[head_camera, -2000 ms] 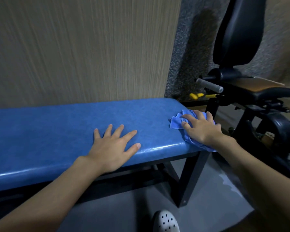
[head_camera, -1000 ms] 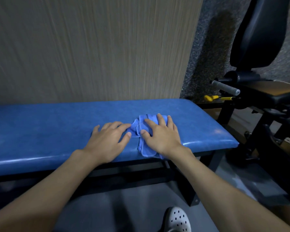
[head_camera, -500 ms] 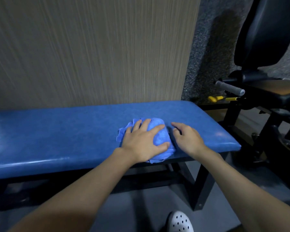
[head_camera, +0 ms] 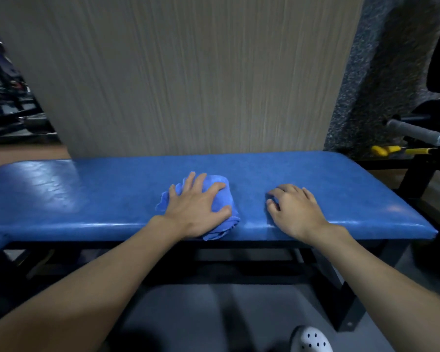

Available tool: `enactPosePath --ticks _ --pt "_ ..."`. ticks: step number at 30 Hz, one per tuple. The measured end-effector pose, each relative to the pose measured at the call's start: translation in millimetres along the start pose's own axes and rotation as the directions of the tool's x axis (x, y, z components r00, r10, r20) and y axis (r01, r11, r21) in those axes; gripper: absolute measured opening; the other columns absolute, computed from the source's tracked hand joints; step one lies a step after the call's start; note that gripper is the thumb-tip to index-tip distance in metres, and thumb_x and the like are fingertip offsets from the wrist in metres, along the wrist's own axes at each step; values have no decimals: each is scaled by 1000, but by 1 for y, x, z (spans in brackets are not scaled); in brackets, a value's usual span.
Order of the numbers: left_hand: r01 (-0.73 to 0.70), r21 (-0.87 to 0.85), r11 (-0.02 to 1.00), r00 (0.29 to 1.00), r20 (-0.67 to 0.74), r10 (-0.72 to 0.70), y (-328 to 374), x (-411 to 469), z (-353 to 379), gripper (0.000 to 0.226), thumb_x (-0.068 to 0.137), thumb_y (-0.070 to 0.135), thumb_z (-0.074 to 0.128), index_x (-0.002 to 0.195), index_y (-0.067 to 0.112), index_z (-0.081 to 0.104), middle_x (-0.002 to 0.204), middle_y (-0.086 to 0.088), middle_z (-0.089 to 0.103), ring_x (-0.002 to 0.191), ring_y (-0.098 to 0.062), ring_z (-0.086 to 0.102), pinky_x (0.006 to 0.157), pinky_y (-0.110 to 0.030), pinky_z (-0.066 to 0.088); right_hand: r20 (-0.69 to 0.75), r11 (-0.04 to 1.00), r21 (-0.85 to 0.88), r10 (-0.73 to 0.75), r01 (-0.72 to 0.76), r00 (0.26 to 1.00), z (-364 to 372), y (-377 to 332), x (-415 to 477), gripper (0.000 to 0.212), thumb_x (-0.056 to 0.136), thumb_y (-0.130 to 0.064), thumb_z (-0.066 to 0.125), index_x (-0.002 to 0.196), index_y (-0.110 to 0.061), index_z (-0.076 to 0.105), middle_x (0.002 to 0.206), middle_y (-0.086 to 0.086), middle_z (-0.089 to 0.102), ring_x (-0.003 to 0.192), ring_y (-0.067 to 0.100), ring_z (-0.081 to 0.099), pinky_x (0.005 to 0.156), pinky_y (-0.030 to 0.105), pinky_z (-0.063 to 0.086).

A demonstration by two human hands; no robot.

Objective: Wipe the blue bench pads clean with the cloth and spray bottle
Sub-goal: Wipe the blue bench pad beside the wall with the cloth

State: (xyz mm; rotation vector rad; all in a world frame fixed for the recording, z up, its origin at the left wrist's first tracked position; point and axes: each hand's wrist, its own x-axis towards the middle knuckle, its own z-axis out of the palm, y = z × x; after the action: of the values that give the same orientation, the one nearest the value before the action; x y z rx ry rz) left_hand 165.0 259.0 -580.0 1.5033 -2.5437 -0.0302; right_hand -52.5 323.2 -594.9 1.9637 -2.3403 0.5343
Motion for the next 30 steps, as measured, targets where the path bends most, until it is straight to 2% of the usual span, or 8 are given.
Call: enactPosePath --ticks 3,6,9,12,18,24,27,30 --pt "21 -25 999 1000 -12 -21 10 5 7 65 87 76 31 147 52 25 164 8 7 152 -21 3 115 -62 13 20 995 21 -100 100 995 3 -24 4 37 102 -36 38 133 -27 55 145 -4 47 140 17 33 118 41 15" --pt "17 -2 1000 999 -43 -18 -12 5 9 61 93 66 36 150 52 21 163 10 13 151 -19 8 116 -58 17 75 986 17 -166 165 983 11 -47 14 39 102 -36 36 138 -29 50 147 -4 45 141 17 32 118 42 15" --pt "47 -13 999 998 -49 -48 -46 -1 4 58 94 60 39 149 52 23 162 13 15 150 -18 8 117 -56 16 130 987 8 -161 162 978 19 -75 25 41 102 -43 34 137 -30 51 145 1 45 138 25 34 115 44 21" --pt "72 -21 997 995 -69 -74 -75 -6 4 57 93 58 41 147 54 24 161 14 15 149 -19 9 117 -56 16 145 986 -7 -162 165 976 27 -106 31 43 101 -46 33 131 -22 52 142 2 47 136 25 35 113 47 23" --pt "143 -21 989 986 -84 -145 -134 -16 -3 70 77 65 23 146 56 24 161 16 17 149 -17 12 115 -57 19 181 933 -29 -349 359 920 47 -175 42 41 103 -41 30 129 -18 51 142 3 46 136 23 36 116 49 17" --pt "176 -31 984 980 -89 -178 -211 -22 -7 77 72 73 10 147 58 20 161 15 16 149 -18 14 116 -56 21 160 881 38 -471 472 867 71 -248 77 38 103 -38 31 123 -16 54 132 6 50 128 28 43 113 48 24" --pt "203 -28 979 976 -78 -205 -251 -29 -14 77 72 73 12 147 58 20 161 12 16 149 -21 14 116 -56 21 187 841 118 -541 528 820 85 -284 88 43 104 -39 27 134 -16 47 148 5 41 142 23 30 119 48 14" --pt "212 -11 977 975 -57 -213 -287 -37 -22 82 70 71 13 150 55 19 162 10 15 150 -20 13 117 -56 21 323 830 87 -547 551 772 96 -294 87 56 104 -50 15 156 -28 15 166 1 8 152 21 3 122 48 1"
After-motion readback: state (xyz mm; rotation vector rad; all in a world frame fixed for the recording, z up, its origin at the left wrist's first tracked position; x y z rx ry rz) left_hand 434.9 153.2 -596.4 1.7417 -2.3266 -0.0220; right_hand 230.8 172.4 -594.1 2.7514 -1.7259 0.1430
